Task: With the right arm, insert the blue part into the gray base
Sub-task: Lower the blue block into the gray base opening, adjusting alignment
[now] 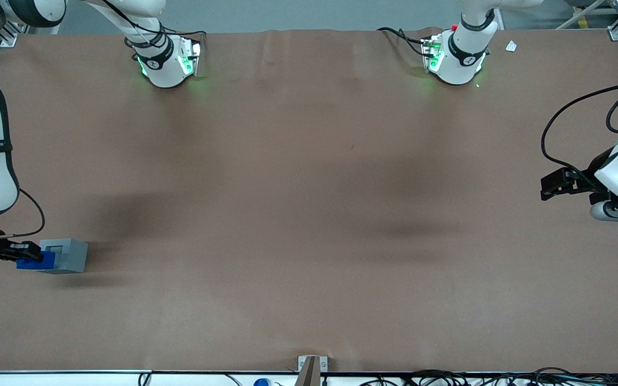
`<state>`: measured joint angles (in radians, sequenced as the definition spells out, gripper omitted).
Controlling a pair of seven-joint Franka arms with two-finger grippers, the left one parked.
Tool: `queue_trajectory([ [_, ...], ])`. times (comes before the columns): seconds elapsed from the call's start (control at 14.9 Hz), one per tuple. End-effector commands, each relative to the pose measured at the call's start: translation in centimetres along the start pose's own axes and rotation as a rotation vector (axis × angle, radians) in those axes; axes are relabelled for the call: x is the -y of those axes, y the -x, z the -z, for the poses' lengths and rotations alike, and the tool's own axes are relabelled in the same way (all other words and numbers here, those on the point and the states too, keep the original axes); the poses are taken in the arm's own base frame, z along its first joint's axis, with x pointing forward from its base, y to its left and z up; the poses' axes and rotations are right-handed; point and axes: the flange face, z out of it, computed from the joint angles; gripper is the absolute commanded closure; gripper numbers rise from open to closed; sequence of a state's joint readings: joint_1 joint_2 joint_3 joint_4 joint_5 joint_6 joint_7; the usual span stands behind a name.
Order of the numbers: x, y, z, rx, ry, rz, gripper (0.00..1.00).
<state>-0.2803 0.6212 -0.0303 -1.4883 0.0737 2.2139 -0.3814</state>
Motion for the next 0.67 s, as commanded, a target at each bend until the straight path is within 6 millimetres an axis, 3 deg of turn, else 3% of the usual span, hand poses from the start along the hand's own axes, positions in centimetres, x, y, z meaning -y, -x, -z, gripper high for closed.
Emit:
queue_trajectory([
  [0.0, 0.4, 2.3, 0.2, -0.016, -0.015, 0.001, 1.0],
  [0.6, 0.2, 3.4, -0.6, -0.005, -0.015, -0.008, 1.0],
])
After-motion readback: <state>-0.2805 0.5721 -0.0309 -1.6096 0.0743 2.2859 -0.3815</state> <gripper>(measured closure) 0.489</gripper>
